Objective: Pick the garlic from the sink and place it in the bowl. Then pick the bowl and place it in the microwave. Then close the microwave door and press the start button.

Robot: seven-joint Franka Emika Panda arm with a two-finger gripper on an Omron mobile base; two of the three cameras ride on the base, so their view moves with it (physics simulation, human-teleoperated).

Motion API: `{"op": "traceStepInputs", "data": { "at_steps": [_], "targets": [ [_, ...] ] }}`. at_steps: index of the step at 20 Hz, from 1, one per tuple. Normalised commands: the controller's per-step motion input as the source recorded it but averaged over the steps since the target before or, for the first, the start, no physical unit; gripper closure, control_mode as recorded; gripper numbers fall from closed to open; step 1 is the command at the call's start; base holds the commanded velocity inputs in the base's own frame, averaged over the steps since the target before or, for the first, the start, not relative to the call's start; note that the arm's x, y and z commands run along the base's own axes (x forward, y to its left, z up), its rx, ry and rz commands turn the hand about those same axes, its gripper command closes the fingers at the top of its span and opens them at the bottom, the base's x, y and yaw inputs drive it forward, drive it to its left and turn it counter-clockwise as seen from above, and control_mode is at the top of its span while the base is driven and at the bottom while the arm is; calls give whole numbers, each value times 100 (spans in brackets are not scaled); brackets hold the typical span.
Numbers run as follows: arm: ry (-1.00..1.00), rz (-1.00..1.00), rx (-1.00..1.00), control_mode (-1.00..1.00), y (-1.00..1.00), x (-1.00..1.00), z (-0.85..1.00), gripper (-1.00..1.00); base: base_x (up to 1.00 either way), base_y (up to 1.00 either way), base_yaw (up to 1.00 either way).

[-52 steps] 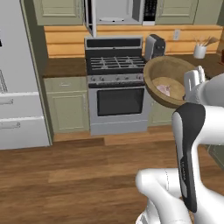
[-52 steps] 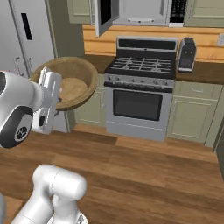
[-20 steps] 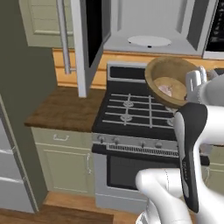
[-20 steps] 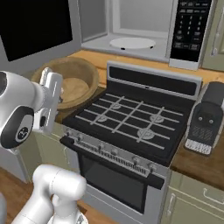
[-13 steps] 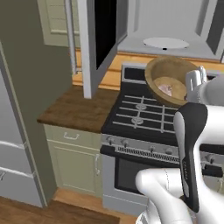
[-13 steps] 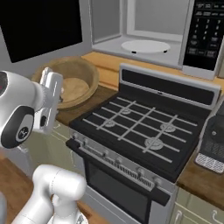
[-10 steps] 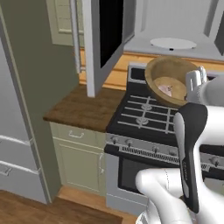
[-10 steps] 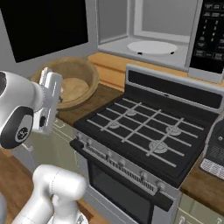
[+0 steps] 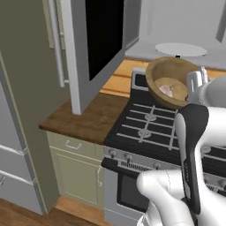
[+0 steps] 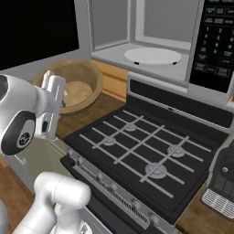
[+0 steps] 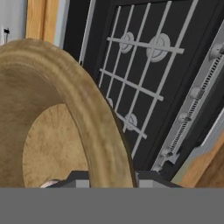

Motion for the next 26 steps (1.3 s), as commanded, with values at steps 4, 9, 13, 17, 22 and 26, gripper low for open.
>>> {"op": "traceStepInputs", "data": {
  "at_steps": [4, 9, 13, 17, 22, 26],
  "targets": [
    [0, 0, 0, 100, 0, 0, 0, 100, 91, -12, 0],
    [0, 0, 0, 100, 0, 0, 0, 100, 41, -4, -2],
    [0, 0, 0, 100, 0, 0, 0, 100, 8, 0, -14],
    [-1, -2, 1, -100, -4, 0, 4, 100, 3, -3, -7],
    [-7, -4, 1, -100, -2, -6, 43, 100, 0, 0, 0],
    [-4, -4, 0, -100, 0, 0, 54, 100, 0, 0, 0]
  ]
}}
